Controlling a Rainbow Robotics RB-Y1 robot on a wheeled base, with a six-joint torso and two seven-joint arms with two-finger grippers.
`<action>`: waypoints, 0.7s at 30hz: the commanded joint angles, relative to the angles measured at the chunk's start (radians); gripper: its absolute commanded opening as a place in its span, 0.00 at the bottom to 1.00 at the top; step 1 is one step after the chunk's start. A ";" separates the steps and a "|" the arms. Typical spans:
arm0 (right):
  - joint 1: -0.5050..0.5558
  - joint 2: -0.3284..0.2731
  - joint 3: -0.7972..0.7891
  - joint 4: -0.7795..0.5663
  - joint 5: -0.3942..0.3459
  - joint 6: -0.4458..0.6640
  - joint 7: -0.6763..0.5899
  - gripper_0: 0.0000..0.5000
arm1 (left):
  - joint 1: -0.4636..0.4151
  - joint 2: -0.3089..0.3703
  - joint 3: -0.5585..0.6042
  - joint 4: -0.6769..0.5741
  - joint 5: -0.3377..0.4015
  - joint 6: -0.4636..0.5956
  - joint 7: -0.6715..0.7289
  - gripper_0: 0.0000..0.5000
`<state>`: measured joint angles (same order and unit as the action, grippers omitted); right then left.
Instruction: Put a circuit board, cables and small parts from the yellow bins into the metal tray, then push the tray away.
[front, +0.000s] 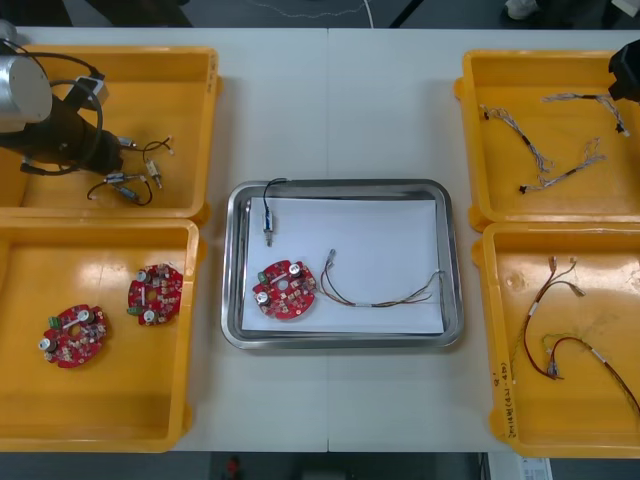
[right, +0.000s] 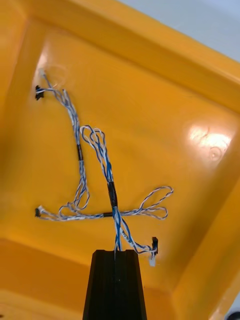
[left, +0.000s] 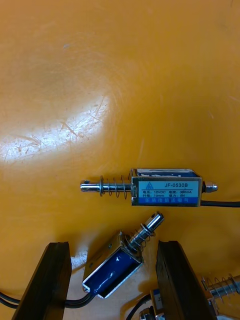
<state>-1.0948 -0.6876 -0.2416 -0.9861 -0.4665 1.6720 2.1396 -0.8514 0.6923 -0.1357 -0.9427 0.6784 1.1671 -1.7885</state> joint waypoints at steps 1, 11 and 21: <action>-0.023 -0.015 0.019 -0.111 0.008 0.101 -0.038 0.00 | 0.011 -0.005 -0.007 -0.011 0.003 0.008 -0.029 1.00; -0.023 -0.013 0.021 -0.298 -0.011 0.248 -0.082 0.00 | 0.038 -0.005 -0.007 -0.011 0.007 -0.020 -0.031 1.00; 0.000 0.013 0.047 -0.444 -0.103 0.248 -0.110 0.00 | 0.043 -0.005 -0.007 -0.011 0.007 -0.030 -0.034 0.00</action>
<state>-1.0941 -0.6871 -0.2343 -1.3496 -0.5296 1.9163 2.0780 -0.8360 0.6923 -0.1357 -0.9436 0.6818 1.1471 -1.7885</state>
